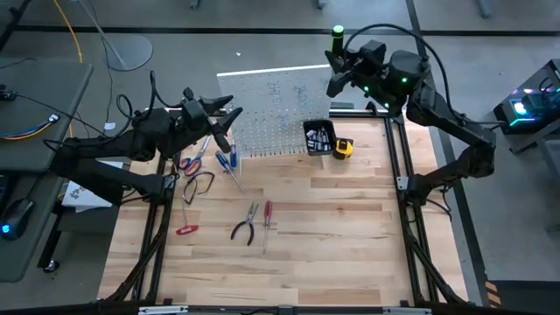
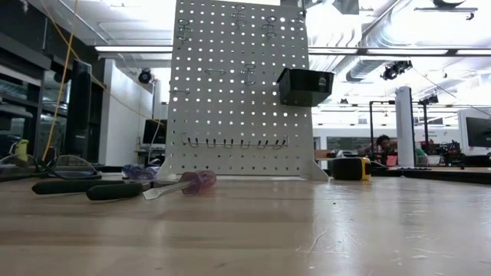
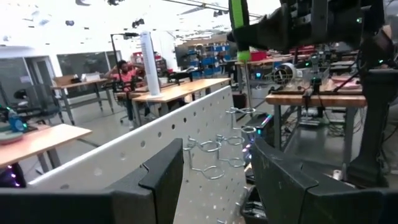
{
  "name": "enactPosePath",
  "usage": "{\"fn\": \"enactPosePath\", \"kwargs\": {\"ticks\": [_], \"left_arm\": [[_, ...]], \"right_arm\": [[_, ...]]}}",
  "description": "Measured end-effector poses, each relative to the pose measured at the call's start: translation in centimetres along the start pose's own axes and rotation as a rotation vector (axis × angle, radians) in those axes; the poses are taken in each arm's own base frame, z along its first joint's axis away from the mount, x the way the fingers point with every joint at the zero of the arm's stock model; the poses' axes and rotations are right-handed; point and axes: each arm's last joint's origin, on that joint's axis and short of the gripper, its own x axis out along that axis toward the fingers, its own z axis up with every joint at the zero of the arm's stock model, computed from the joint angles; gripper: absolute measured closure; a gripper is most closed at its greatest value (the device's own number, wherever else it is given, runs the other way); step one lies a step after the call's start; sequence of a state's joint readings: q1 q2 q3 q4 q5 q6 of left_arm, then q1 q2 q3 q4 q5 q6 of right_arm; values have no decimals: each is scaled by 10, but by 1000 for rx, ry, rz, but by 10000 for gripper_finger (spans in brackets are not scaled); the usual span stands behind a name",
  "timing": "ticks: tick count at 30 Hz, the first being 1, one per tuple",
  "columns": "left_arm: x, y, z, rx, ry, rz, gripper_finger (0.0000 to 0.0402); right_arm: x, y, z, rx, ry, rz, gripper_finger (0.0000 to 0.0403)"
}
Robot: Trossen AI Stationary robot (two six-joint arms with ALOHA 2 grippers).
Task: Hang tools onto peg board
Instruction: Hang the black screwdriver on the peg board, then hang the blue screwdriver on the peg board
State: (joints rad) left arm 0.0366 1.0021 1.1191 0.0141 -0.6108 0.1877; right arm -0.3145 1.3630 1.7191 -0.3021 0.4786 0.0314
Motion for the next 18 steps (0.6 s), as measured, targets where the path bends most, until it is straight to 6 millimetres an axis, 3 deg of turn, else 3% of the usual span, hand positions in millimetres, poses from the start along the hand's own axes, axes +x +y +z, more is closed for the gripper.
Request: {"fn": "enactPosePath", "kwargs": {"ticks": [3, 7, 10, 18], "left_arm": [[-1, 2, 1, 12, -1, 25, 229], [-5, 6, 4, 2, -16, 36, 229], [-8, 8, 6, 1, -23, 38, 229], [-18, 18, 11, 46, -26, 105, 229]], "right_arm": [[2, 1, -3, 30, 24, -2, 288], [2, 1, -5, 55, 39, -4, 194], [2, 1, -5, 55, 39, -6, 148], [1, 0, -4, 55, 32, -23, 130]]}}
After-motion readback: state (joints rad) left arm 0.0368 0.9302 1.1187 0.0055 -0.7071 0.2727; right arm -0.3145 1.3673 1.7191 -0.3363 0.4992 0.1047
